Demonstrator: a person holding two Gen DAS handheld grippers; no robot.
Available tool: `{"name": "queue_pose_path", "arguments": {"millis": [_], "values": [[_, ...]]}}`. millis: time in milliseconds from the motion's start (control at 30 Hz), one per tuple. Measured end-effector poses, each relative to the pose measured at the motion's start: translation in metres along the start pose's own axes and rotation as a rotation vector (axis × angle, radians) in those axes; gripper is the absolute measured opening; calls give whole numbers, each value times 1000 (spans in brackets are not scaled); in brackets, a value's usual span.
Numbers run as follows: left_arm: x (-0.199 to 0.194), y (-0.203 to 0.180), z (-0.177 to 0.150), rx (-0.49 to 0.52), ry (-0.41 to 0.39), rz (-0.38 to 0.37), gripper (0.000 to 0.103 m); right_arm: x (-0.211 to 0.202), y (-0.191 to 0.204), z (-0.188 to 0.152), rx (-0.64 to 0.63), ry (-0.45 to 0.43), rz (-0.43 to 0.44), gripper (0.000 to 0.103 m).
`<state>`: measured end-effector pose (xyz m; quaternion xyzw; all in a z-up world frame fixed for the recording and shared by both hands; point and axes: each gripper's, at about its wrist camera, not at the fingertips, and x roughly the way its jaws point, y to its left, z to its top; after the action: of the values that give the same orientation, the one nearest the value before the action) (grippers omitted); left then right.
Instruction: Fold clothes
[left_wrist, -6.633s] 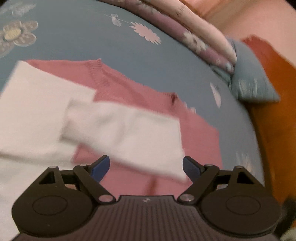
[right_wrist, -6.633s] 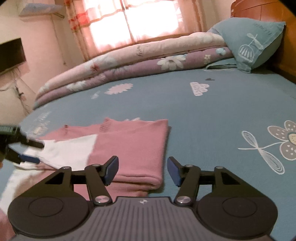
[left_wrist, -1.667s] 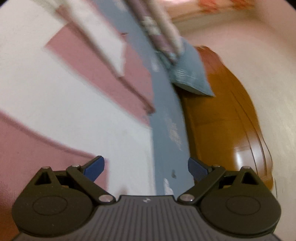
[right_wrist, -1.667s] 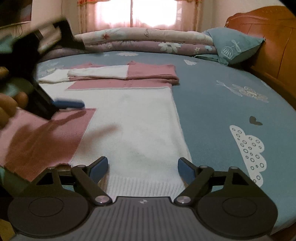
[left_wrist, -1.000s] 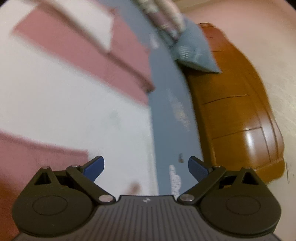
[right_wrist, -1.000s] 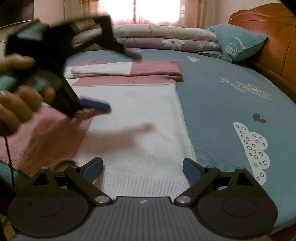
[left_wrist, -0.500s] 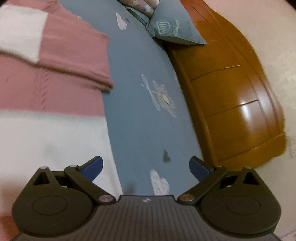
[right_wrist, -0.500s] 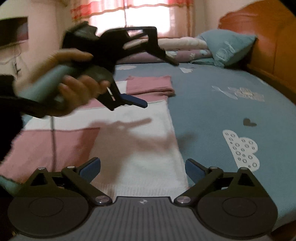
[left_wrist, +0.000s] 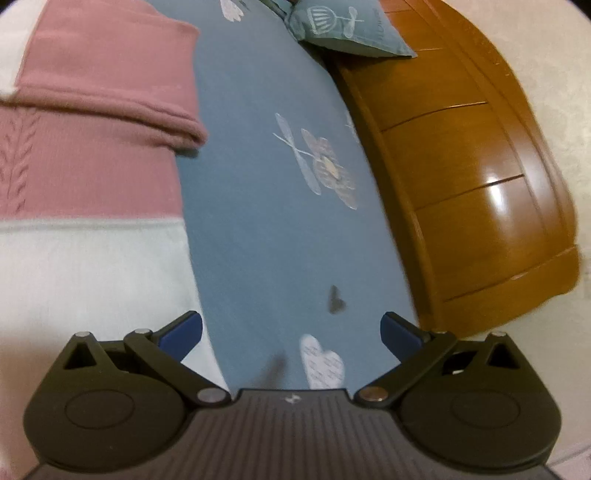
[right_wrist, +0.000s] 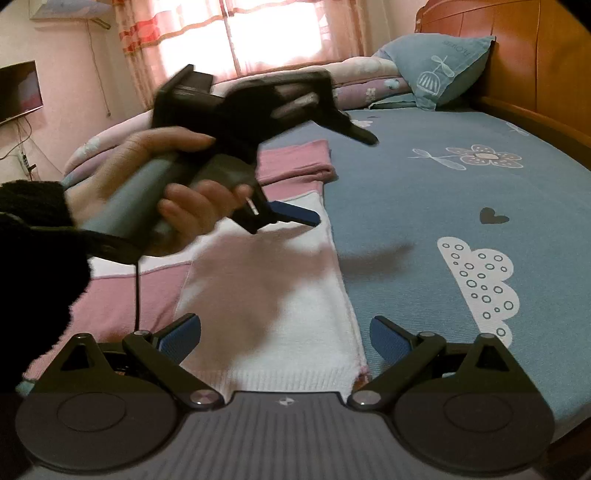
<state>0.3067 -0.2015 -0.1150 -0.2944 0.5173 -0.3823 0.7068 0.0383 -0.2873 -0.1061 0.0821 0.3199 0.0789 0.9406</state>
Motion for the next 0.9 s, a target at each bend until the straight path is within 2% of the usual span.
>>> {"name": "queue_pose_path", "arguments": {"millis": [167,233,300,400,533,633,733,833,900], "values": [[-50,-6,-23,11,-49,14,101,6,-7,1,45,22,0,100],[-77,-11,-36,11,-90,58,102,8,-8,2,57,30,-2,100],[-106,-14,-56,27,-171,155,102,10,-9,2,70,30,0,100],[-123,-16,-90,62,-263,325,102,12,-13,1,107,15,5,101],[-106,-11,-121,140,-272,502,102,15,-16,-1,161,-4,11,101],[-107,-8,-132,182,-322,557,102,19,-14,-6,165,-18,-13,101],[-129,-8,-135,221,-411,583,102,20,-9,-9,149,-57,-25,101],[-158,4,-134,210,-498,624,102,17,-4,-9,123,-122,-48,102],[-175,19,-131,177,-556,690,102,17,0,-9,102,-165,-68,102]]}}
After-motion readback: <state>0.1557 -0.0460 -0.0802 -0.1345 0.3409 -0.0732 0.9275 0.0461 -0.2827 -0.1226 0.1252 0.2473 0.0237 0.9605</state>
